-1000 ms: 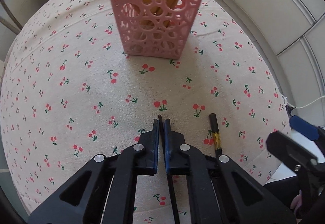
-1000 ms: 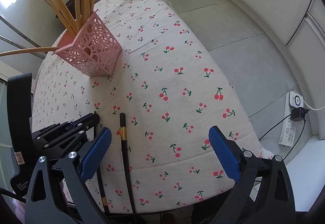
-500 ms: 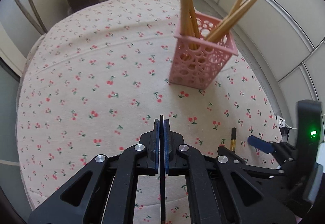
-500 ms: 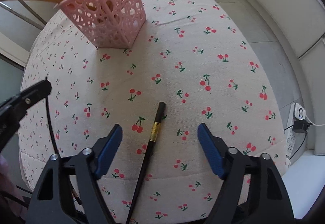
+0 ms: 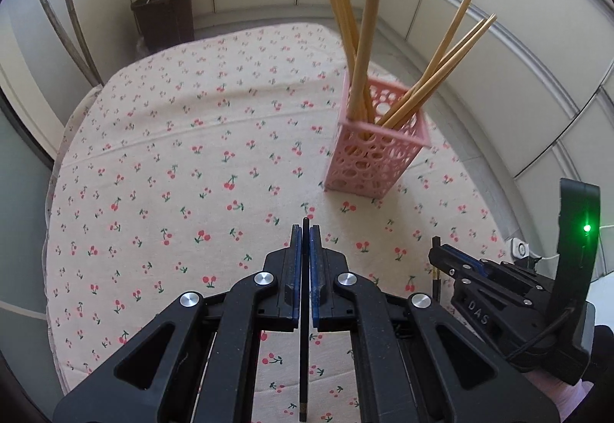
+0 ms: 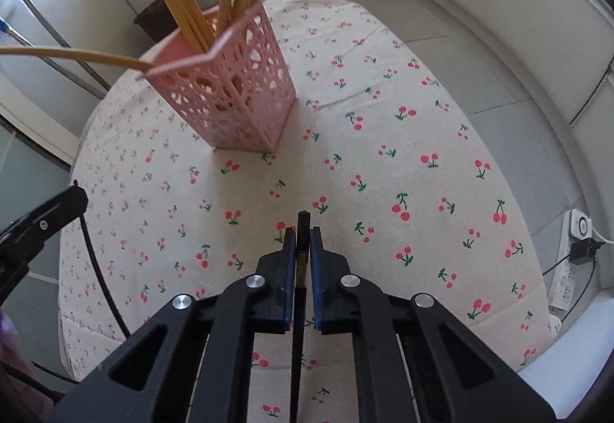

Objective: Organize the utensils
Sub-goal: 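Lift both black chopsticks and carry them over the pink basket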

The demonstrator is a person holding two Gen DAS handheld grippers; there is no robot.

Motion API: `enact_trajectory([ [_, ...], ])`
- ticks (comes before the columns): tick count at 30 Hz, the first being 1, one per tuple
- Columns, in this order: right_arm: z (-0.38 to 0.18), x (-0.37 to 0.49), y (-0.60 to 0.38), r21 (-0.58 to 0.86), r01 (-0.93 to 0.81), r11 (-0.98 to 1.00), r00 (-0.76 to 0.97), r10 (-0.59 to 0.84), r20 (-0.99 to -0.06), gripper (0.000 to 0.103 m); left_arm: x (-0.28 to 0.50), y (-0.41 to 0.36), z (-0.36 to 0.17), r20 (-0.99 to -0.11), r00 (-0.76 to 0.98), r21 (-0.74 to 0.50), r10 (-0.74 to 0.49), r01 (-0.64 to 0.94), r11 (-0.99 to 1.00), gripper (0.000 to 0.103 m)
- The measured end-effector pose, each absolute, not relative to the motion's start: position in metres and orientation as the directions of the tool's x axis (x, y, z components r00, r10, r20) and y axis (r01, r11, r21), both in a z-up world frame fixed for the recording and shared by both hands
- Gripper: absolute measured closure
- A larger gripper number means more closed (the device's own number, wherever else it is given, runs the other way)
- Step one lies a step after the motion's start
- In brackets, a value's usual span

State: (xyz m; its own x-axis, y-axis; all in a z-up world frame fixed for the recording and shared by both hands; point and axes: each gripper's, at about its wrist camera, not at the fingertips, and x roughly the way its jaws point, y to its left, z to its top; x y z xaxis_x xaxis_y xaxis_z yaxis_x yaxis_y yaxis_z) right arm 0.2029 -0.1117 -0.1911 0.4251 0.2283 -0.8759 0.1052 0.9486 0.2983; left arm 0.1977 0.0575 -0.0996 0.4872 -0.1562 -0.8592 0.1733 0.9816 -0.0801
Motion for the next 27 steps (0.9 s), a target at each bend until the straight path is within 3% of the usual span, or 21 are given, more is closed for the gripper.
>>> enact_trajectory([
  [9, -0.136, 0.176, -0.125, 0.364, 0.024, 0.931, 0.550, 0.292, -0.783, 0.096, 0.173, 0.070, -0.068, -0.796, 0.566, -0.154, -0.216, 0.156, 0.976, 0.100],
  [13, -0.134, 0.176, -0.128, 0.363, 0.035, 0.931, 0.517, 0.294, -0.804, 0.094, 0.167, 0.070, -0.064, -0.789, 0.570, -0.169, -0.230, 0.159, 0.973, 0.100],
  [15, -0.149, 0.186, -0.133, 0.370, 0.093, 0.924, 0.462, 0.289, -0.838, 0.086, 0.166, 0.066, -0.064, -0.790, 0.568, -0.168, -0.232, 0.165, 0.972, 0.100],
  [16, -0.161, 0.195, -0.135, 0.370, 0.125, 0.921, 0.425, 0.287, -0.858, 0.073, 0.166, 0.065, -0.064, -0.790, 0.567, -0.166, -0.233, 0.168, 0.972, 0.100],
  [18, -0.177, 0.206, -0.134, 0.355, 0.162, 0.921, 0.397, 0.269, -0.878, 0.058, 0.166, 0.063, -0.065, -0.793, 0.564, -0.161, -0.231, 0.172, 0.972, 0.100],
  [24, -0.218, 0.225, -0.106, 0.249, 0.159, 0.955, 0.287, 0.197, -0.937, 0.057, 0.168, 0.067, -0.070, -0.798, 0.559, -0.157, -0.223, 0.165, 0.974, 0.100],
  [26, -0.217, 0.225, -0.093, 0.180, 0.118, 0.977, 0.315, 0.135, -0.940, 0.061, 0.169, 0.070, -0.071, -0.800, 0.557, -0.161, -0.224, 0.161, 0.974, 0.100],
  [27, -0.218, 0.225, -0.086, 0.162, 0.098, 0.982, 0.314, 0.124, -0.941, 0.070, 0.169, 0.071, -0.071, -0.801, 0.556, -0.160, -0.223, 0.159, 0.974, 0.100],
])
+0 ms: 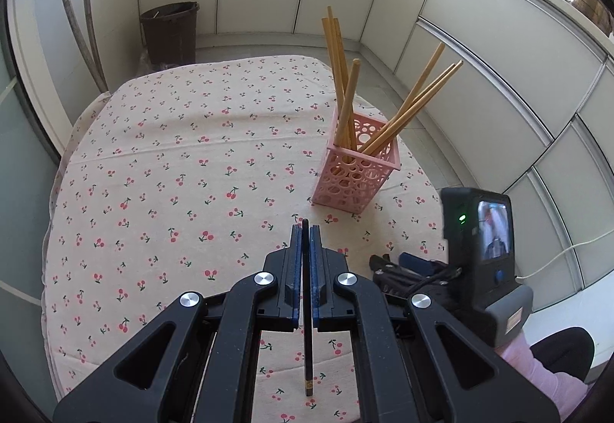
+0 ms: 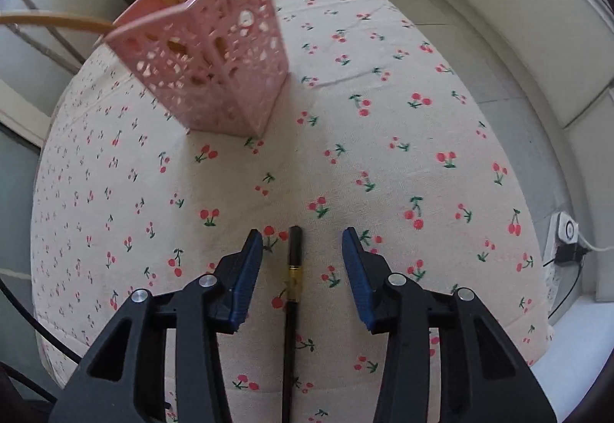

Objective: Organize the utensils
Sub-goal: 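Lift both black chopsticks and carry them over the pink basket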

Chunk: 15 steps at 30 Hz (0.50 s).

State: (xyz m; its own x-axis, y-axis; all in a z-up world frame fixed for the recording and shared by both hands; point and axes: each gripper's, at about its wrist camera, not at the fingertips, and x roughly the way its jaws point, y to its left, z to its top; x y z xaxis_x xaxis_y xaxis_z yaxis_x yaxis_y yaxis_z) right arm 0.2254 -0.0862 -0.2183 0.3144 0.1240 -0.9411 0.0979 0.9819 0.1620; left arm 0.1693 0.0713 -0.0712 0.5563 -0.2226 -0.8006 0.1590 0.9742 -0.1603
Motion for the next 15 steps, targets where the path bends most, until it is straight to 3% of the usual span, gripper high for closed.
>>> enact_trajectory([
  [1, -0.218, 0.224, -0.081, 0.130, 0.086, 0.988, 0.327, 0.095, -0.940, 0.083, 0.170, 0.072, -0.072, -0.801, 0.556, -0.160, -0.221, 0.158, 0.974, 0.100],
  [3, -0.217, 0.220, -0.075, 0.103, 0.063, 0.993, 0.342, 0.075, -0.937, 0.094, 0.170, 0.073, -0.072, -0.802, 0.555, -0.163, -0.222, 0.154, 0.975, 0.100],
  [8, -0.207, 0.212, -0.094, 0.214, 0.103, 0.971, 0.386, 0.159, -0.908, 0.095, 0.169, 0.073, -0.069, -0.796, 0.561, -0.168, -0.228, 0.157, 0.973, 0.100],
  [15, -0.135, 0.184, -0.119, 0.356, 0.040, 0.934, 0.600, 0.262, -0.755, 0.096, 0.160, 0.072, -0.051, -0.747, 0.611, -0.195, -0.262, 0.176, 0.965, 0.100],
])
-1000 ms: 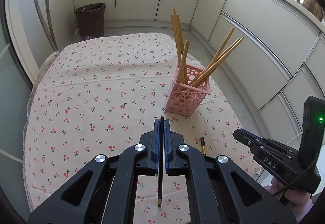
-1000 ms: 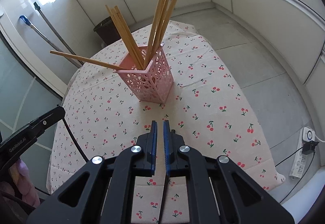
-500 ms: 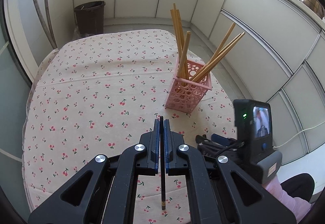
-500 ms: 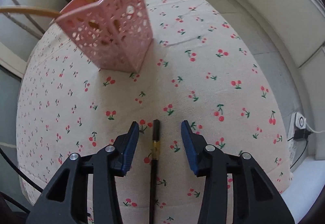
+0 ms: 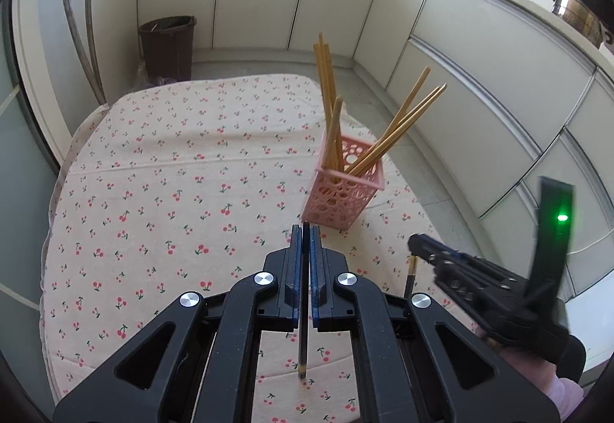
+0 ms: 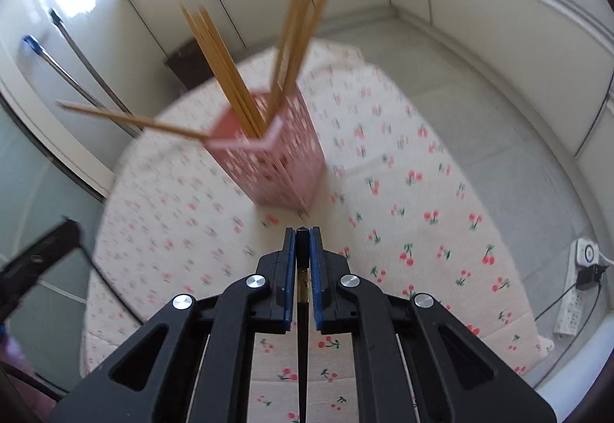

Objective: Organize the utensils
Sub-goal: 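Lift both black chopsticks and carry them over the pink basket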

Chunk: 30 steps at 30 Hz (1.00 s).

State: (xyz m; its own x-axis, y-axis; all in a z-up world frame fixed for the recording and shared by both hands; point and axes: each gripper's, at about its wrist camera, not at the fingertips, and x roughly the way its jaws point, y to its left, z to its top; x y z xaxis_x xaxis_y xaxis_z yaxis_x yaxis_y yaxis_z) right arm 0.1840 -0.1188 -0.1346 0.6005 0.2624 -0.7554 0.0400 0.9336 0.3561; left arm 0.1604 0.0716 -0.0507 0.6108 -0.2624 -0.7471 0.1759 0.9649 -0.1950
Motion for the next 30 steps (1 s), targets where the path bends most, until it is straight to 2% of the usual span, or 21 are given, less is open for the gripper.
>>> enact_trajectory([
  [6, -0.089, 0.166, -0.121, 0.358, -0.013, 0.934, 0.688, 0.268, -0.674, 0.096, 0.156, 0.066, -0.035, -0.712, 0.645, -0.196, -0.278, 0.197, 0.961, 0.100],
  [12, -0.060, 0.161, -0.131, 0.339, -0.016, 0.941, 0.700, 0.253, -0.668, 0.096, 0.161, 0.059, -0.016, -0.684, 0.671, -0.188, -0.285, 0.216, 0.958, 0.100],
  [18, -0.023, 0.162, -0.148, 0.343, -0.029, 0.939, 0.741, 0.251, -0.623, 0.096, 0.168, 0.052, 0.012, -0.645, 0.698, -0.196, -0.311, 0.242, 0.950, 0.100],
  [23, 0.019, 0.165, -0.162, 0.369, -0.058, 0.928, 0.800, 0.264, -0.538, 0.096, 0.173, 0.042, 0.044, -0.602, 0.727, -0.181, -0.331, 0.279, 0.943, 0.100],
  [30, 0.065, 0.175, -0.172, 0.393, -0.108, 0.913, 0.863, 0.282, -0.419, 0.096, 0.176, 0.025, 0.097, -0.487, 0.797, -0.154, -0.358, 0.325, 0.933, 0.100],
])
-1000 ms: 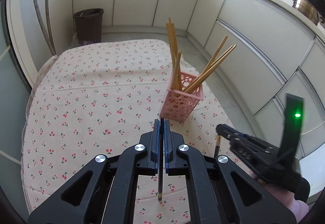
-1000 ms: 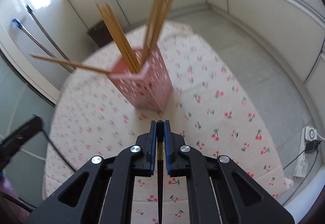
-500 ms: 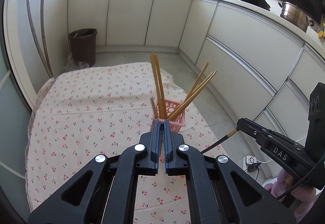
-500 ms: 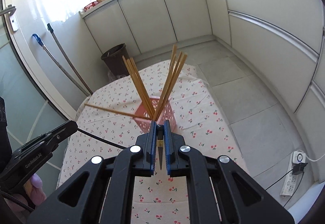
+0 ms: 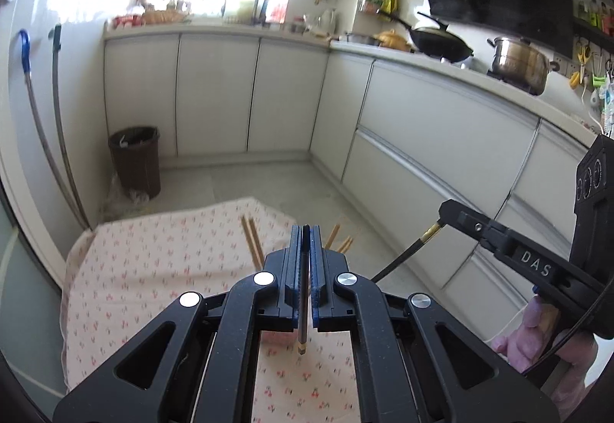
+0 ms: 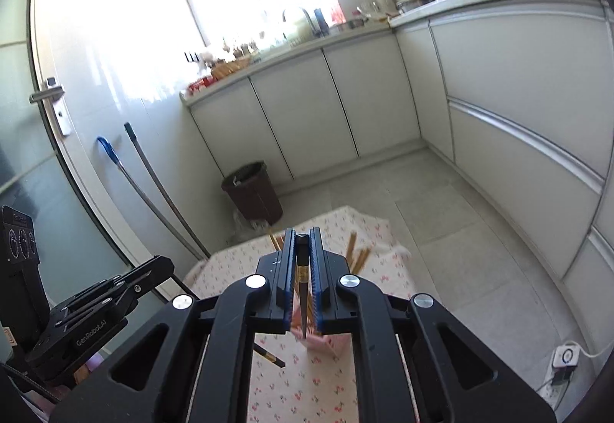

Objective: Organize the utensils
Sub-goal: 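Lift both black chopsticks and carry them over the pink basket, then open both tools to drop the black chopsticks into the pink basket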

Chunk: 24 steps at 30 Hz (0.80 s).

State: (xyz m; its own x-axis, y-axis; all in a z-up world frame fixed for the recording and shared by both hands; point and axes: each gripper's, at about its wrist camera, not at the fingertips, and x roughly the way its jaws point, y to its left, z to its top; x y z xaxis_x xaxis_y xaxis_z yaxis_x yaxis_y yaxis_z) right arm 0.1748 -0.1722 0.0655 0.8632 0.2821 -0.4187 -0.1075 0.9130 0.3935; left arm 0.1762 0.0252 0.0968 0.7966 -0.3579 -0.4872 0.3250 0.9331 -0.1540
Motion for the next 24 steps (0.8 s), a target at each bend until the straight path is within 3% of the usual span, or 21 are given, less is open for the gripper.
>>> enact_trajectory([
  [7, 0.093, 0.192, -0.182, 0.404, -0.126, 0.906, 0.892, 0.281, -0.353, 0.095, 0.203, 0.016, 0.111, -0.451, 0.823, -0.174, -0.346, 0.299, 0.938, 0.100],
  [15, 0.093, 0.215, -0.186, 0.402, -0.121, 0.908, 0.894, 0.276, -0.353, 0.095, 0.242, 0.013, 0.088, -0.504, 0.806, -0.184, -0.310, 0.250, 0.950, 0.099],
  [16, 0.089, 0.219, -0.186, 0.402, -0.119, 0.908, 0.890, 0.277, -0.362, 0.095, 0.249, 0.012, 0.078, -0.530, 0.791, -0.182, -0.305, 0.245, 0.952, 0.097],
  [17, 0.086, 0.222, -0.185, 0.402, -0.115, 0.908, 0.886, 0.277, -0.371, 0.095, 0.255, 0.015, 0.070, -0.551, 0.781, -0.186, -0.294, 0.229, 0.955, 0.084],
  [19, 0.079, 0.229, -0.184, 0.409, -0.111, 0.906, 0.875, 0.284, -0.392, 0.095, 0.263, 0.026, 0.056, -0.561, 0.767, -0.246, -0.312, 0.205, 0.947, 0.068],
  [24, 0.070, 0.241, -0.181, 0.411, -0.098, 0.906, 0.862, 0.284, -0.420, 0.095, 0.260, 0.047, 0.056, -0.547, 0.784, -0.281, -0.294, 0.159, 0.946, 0.068],
])
